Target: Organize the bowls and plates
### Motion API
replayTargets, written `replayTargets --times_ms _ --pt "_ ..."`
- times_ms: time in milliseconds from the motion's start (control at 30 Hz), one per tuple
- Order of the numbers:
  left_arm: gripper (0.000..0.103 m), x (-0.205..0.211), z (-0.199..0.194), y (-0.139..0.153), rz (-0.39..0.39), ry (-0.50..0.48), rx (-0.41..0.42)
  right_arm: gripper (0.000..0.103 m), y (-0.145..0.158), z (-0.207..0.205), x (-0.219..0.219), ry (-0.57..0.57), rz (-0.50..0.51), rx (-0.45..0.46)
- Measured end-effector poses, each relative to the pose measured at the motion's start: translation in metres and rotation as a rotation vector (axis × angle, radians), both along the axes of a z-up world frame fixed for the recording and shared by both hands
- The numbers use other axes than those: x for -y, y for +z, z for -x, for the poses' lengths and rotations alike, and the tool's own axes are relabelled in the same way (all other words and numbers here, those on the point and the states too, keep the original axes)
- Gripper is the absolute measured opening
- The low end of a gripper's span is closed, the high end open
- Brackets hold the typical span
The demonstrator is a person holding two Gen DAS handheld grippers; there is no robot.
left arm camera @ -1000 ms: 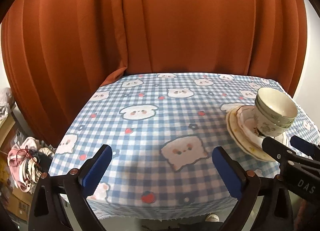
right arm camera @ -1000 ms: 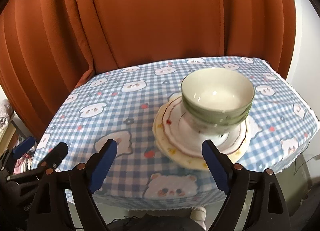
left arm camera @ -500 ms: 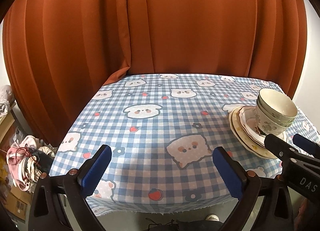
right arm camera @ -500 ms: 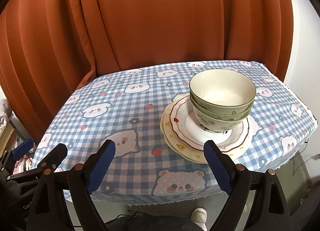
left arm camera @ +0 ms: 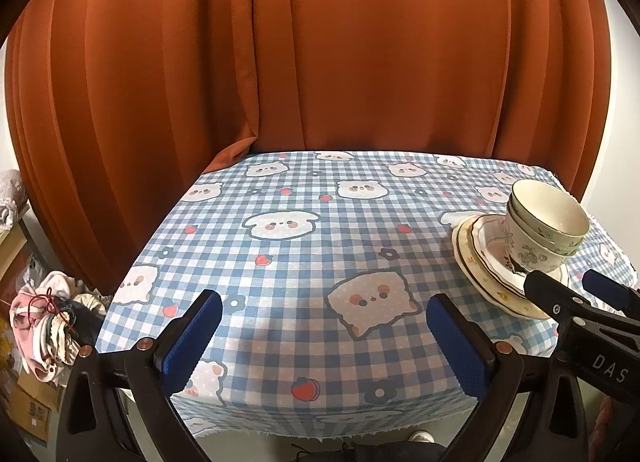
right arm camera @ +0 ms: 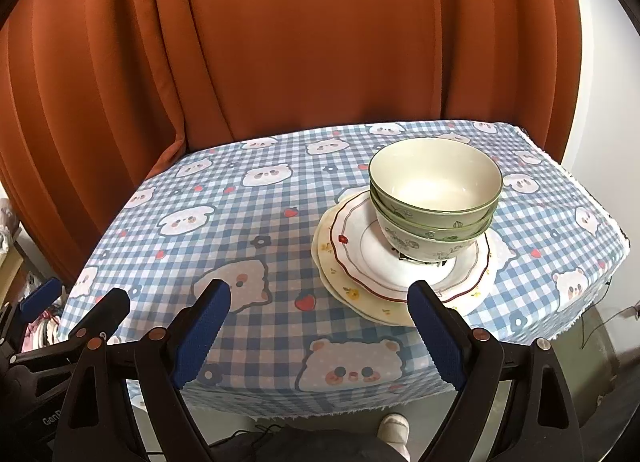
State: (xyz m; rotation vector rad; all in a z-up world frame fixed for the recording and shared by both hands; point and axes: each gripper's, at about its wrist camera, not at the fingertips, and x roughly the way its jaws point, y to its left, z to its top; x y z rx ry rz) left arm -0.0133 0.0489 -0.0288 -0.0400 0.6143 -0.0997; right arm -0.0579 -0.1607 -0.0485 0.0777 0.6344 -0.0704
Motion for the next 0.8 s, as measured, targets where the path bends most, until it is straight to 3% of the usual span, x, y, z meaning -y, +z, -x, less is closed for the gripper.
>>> replayTargets --times_ms 800 --pt "0.103 0.0037 0.0006 -0.0009 0.014 -0.002 -0.002 0.092 0.0002 0.0008 0.0007 0.000 0.009 -0.010"
